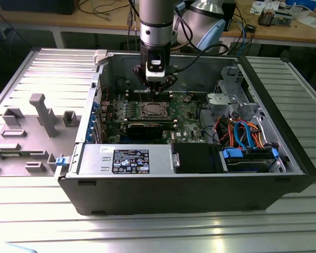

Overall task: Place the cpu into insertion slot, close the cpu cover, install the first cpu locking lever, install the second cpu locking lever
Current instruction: 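Install the first cpu locking lever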

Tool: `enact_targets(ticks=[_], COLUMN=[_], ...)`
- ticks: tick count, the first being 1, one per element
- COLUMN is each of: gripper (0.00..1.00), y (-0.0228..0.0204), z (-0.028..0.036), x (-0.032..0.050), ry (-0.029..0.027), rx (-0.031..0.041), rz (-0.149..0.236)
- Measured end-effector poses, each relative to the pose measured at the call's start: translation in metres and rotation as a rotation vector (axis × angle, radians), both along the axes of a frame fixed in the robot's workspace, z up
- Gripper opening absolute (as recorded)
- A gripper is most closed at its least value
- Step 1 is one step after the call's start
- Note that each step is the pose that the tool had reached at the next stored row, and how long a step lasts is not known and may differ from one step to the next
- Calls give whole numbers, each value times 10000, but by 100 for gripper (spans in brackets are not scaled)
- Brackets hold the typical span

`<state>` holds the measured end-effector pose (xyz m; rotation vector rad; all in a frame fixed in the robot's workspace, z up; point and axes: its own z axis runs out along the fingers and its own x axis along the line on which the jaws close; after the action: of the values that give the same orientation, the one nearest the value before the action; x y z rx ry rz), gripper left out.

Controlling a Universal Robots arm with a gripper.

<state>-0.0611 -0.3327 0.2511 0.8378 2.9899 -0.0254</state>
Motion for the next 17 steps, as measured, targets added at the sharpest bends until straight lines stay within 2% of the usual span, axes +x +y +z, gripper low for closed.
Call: enact_targets(ticks=[12,17], gripper=[11,11], y=[-1,-1], z=[0,0], x=[0,-1], ry=[0,0], rx=[0,0], rz=[12,215])
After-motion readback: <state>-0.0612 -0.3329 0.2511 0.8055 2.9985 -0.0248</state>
